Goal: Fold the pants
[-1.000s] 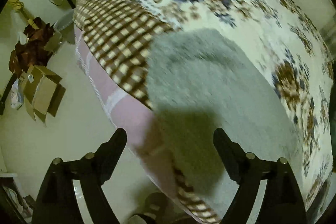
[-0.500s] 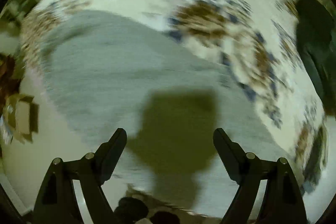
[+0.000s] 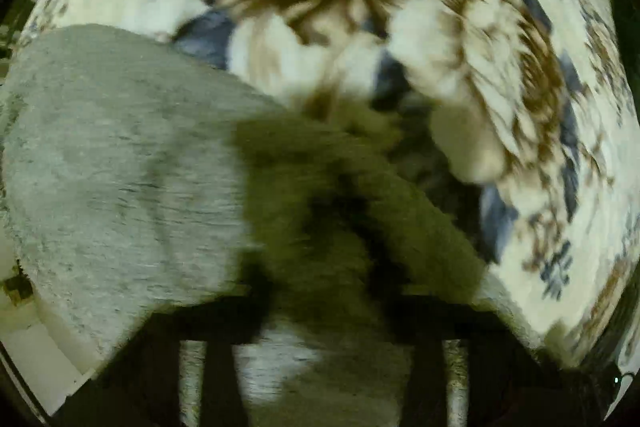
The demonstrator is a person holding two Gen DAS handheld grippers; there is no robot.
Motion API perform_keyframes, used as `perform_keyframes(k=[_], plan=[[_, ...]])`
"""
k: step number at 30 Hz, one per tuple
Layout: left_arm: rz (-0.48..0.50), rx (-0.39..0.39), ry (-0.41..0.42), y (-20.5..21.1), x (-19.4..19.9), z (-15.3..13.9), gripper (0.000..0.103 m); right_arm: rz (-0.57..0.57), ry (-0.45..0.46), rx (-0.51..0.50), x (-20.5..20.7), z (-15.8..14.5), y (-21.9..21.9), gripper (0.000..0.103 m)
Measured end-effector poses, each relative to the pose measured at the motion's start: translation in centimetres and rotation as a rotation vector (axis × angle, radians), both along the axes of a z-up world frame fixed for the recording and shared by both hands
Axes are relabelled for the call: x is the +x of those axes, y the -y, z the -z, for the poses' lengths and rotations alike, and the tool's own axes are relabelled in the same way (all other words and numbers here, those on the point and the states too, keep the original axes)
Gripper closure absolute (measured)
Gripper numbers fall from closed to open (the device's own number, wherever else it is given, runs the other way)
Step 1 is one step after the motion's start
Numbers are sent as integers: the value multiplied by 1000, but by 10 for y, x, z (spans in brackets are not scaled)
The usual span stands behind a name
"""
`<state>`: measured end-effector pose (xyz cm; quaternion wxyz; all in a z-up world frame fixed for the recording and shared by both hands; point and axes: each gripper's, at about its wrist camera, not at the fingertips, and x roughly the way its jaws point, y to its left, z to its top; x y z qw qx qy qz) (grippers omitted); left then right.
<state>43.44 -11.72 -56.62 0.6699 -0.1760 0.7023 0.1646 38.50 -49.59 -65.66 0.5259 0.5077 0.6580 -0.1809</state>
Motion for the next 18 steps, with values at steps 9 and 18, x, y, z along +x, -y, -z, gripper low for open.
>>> perform_keyframes(k=[9, 18], plan=[[-100, -70, 114, -37, -4, -22, 92, 64, 88, -1, -6, -19, 22, 95], [-110, -70, 119, -41, 11, -11, 91, -7, 132, -48, 26, -28, 32, 103]])
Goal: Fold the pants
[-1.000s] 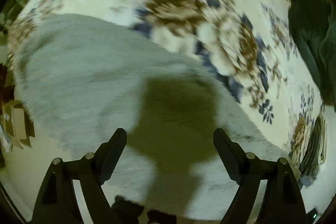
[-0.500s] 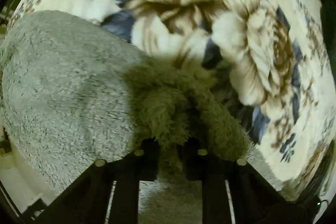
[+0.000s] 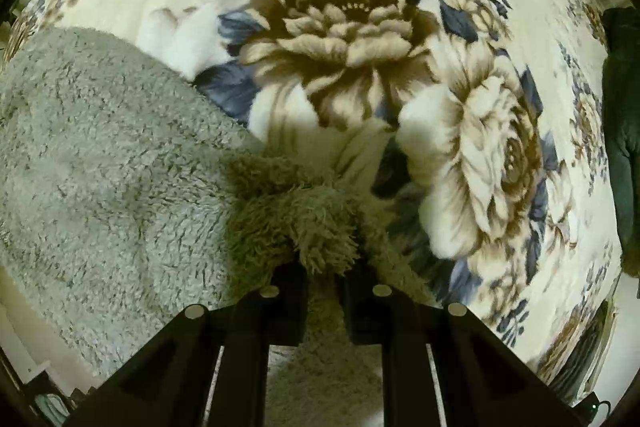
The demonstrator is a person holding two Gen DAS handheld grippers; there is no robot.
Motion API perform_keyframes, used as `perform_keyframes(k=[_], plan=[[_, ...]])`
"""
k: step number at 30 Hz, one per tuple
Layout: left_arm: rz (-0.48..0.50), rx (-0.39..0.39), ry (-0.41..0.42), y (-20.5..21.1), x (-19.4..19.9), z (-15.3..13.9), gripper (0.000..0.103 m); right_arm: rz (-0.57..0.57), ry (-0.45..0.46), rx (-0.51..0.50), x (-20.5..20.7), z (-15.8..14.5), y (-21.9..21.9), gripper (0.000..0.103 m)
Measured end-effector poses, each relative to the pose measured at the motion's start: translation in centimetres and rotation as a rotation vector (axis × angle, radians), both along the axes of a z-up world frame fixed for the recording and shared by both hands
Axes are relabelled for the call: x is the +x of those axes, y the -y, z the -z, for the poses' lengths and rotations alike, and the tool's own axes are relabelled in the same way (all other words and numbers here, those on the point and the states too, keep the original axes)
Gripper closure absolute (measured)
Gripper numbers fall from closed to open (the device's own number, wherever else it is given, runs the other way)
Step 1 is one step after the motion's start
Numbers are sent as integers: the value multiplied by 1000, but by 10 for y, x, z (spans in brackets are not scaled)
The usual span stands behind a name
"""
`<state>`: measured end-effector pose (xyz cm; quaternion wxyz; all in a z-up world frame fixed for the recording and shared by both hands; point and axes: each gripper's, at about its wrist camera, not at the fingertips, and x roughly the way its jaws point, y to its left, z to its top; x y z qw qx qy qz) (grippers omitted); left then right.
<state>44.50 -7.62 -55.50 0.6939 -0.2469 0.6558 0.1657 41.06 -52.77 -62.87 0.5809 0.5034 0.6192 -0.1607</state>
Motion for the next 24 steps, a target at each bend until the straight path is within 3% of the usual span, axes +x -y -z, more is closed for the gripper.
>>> perform_keyframes(k=[3, 4, 6, 7, 8, 11, 13, 14, 16, 20, 24], plan=[[35, 11, -8, 10, 7, -1, 87, -45, 5, 98, 0, 0, -5, 100], [37, 5, 0, 11, 7, -3, 86, -53, 19, 111, 0, -3, -8, 94], [18, -25, 8, 10, 2, -7, 82, -62, 32, 138, -3, -8, -17, 70], [9, -45, -7, 9, 1, -6, 81, -64, 20, 163, -4, -5, -22, 53], [-3, -75, -17, 9, -3, -6, 81, -57, 5, 196, -4, 1, -28, 49], [-45, -116, 5, 4, -13, -18, 80, -34, -39, 242, -3, 19, -43, 49], [-57, -108, 31, 4, -16, -30, 70, -19, -76, 245, -4, 31, -51, 51], [-63, -97, 40, 4, -20, -36, 60, 0, -89, 223, -5, 35, -53, 65], [-72, -87, 59, 0, -25, -42, 53, -1, -108, 166, -5, 36, -57, 99], [-64, -40, 88, -6, -23, -49, 53, 5, -36, 96, 1, 16, -53, 99], [-43, -13, 100, -1, -28, -55, 53, -85, -33, 128, 7, 22, -58, 95]])
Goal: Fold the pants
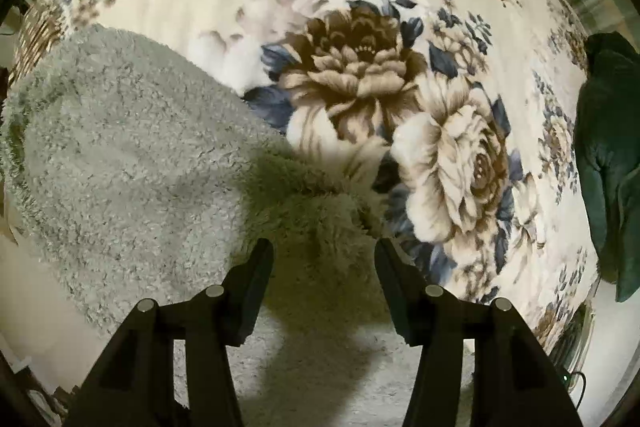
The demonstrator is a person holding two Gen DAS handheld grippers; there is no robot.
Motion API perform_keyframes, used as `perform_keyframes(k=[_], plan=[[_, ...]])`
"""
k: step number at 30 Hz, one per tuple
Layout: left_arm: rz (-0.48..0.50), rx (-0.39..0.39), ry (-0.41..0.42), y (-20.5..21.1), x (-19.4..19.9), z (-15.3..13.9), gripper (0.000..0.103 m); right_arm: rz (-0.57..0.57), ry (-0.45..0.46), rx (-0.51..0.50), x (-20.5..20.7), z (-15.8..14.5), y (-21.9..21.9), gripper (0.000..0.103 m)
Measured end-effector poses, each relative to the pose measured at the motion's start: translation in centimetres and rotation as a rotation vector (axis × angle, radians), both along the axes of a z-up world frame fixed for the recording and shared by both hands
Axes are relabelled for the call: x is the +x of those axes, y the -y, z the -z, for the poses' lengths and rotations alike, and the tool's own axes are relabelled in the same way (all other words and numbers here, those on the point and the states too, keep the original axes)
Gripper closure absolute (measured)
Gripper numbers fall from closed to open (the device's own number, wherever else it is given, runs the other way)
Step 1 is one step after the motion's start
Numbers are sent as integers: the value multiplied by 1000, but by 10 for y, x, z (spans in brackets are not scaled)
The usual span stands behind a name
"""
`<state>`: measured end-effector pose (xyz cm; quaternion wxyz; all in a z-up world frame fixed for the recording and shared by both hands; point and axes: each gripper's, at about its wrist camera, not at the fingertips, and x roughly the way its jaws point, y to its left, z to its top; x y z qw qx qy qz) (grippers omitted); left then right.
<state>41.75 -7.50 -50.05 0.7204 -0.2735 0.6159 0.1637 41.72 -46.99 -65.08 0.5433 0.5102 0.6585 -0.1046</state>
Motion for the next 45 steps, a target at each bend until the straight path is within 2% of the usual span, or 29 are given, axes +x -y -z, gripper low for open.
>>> perform_keyframes(k=[1, 3, 5, 8, 11, 12, 14, 17, 19, 21, 24, 26, 29, 33, 35, 38, 40, 42, 45], plan=[[9, 7, 1, -1, -4, -3, 53, -18, 20, 2, 0, -2, 2, 94], [39, 14, 9, 8, -13, -10, 53, -69, 105, 25, -9, -15, 4, 72], [90, 40, 19, 22, -24, -18, 53, -55, 169, 35, -31, -30, 13, 35], [203, 65, 24, 54, -50, -22, 48, 37, 228, 28, -82, -51, 44, 30], [302, 66, 5, 84, -78, -12, 43, 138, 239, -35, -146, -66, 85, 23], [333, 69, -15, 96, -88, -5, 41, 173, 243, -73, -171, -70, 101, 23], [371, 37, -48, 118, -105, 13, 30, 210, 235, -142, -203, -72, 125, 22], [415, 38, -79, 144, -122, 41, 24, 269, 213, -194, -247, -60, 162, 17], [451, 84, -102, 158, -127, 61, 19, 310, 180, -194, -268, -41, 179, 17], [488, 141, -117, 169, -131, 77, 15, 340, 191, -183, -282, -23, 193, 17], [524, 202, -95, 178, -130, 87, 9, 337, 249, -156, -283, 8, 205, 17], [522, 201, -88, 177, -127, 91, 3, 334, 305, -137, -280, 24, 211, 17], [508, 174, -95, 174, -123, 97, 0, 356, 391, -141, -270, 35, 211, 17], [500, 172, -120, 171, -117, 103, 0, 431, 507, -112, -266, 33, 216, 17], [492, 176, -124, 172, -114, 106, 0, 457, 555, -82, -265, 29, 218, 21], [469, 190, -113, 179, -108, 110, 0, 479, 657, -7, -255, 20, 220, 22], [459, 204, -104, 182, -111, 111, 0, 429, 655, -32, -243, 22, 216, 22], [450, 219, -100, 186, -117, 110, 0, 398, 590, -17, -232, 43, 212, 22], [444, 223, -97, 191, -120, 112, 0, 424, 577, 12, -231, 65, 206, 22]])
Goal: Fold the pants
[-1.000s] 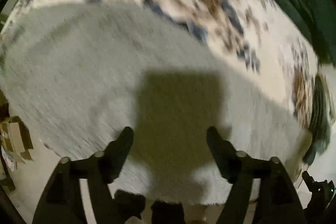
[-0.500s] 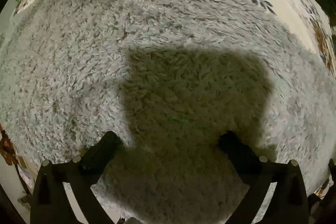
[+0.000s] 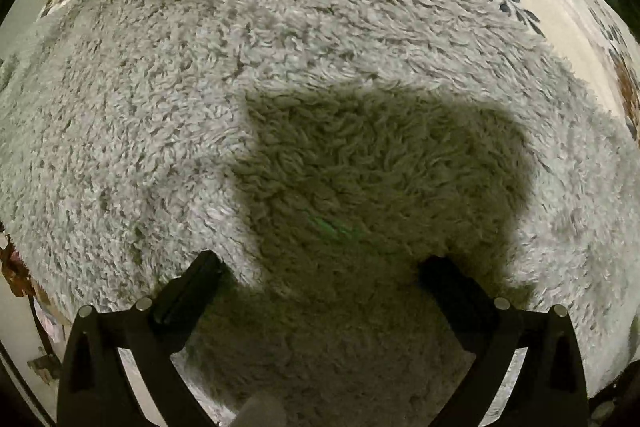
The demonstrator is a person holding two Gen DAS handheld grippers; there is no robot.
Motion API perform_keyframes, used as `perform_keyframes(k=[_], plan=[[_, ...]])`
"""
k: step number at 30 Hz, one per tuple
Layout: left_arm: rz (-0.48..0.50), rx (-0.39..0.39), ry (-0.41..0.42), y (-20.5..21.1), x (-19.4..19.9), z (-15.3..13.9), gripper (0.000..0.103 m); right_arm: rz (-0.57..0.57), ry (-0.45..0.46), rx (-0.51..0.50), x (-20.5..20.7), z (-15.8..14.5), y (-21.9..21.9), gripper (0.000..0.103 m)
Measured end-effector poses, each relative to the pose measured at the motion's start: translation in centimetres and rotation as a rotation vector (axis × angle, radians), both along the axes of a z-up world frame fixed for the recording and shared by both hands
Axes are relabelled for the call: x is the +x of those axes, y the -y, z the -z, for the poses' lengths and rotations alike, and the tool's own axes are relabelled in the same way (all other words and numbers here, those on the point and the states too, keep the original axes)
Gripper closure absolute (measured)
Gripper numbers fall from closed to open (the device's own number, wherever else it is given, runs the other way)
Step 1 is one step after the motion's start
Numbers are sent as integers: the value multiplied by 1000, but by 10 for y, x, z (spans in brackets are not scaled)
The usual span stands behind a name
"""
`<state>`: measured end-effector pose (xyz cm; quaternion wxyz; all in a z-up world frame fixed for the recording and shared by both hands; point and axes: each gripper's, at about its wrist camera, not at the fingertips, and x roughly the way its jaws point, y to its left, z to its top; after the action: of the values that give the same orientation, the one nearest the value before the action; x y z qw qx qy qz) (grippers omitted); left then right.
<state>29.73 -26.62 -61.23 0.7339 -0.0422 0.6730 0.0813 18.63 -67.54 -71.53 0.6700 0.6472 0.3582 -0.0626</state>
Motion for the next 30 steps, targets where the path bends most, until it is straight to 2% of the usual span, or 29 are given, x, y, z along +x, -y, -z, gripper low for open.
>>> perform_keyframes(k=[4, 6, 7, 8, 11, 15, 20, 25, 28, 30], plan=[[7, 2, -6, 4, -1, 0, 0, 58, 18, 14, -1, 8, 0, 24], [12, -2, -15, 2, 1, -7, 0, 81, 8, -1, 1, 10, 0, 39], [16, -3, -14, 2, 4, -9, 0, 79, -15, -20, 6, 9, 0, 59], [19, -7, -1, 0, 4, -16, 0, 76, -52, -46, 12, 5, -1, 73], [27, -2, 39, 0, 2, -34, 0, 52, -95, -119, 18, -18, -1, 81], [23, 6, 100, -9, -5, -68, 0, -6, -105, -242, 28, -68, -16, 84], [-31, 2, 167, -43, -14, -112, 0, -101, -71, -381, 58, -133, -56, 85], [-104, -7, 227, -101, -21, -143, 0, -246, -22, -555, 100, -191, -132, 85], [-183, -13, 258, -146, -24, -157, 0, -349, 9, -631, 119, -207, -194, 85], [-236, -10, 277, -173, -30, -162, 0, -437, 18, -673, 141, -205, -245, 85]])
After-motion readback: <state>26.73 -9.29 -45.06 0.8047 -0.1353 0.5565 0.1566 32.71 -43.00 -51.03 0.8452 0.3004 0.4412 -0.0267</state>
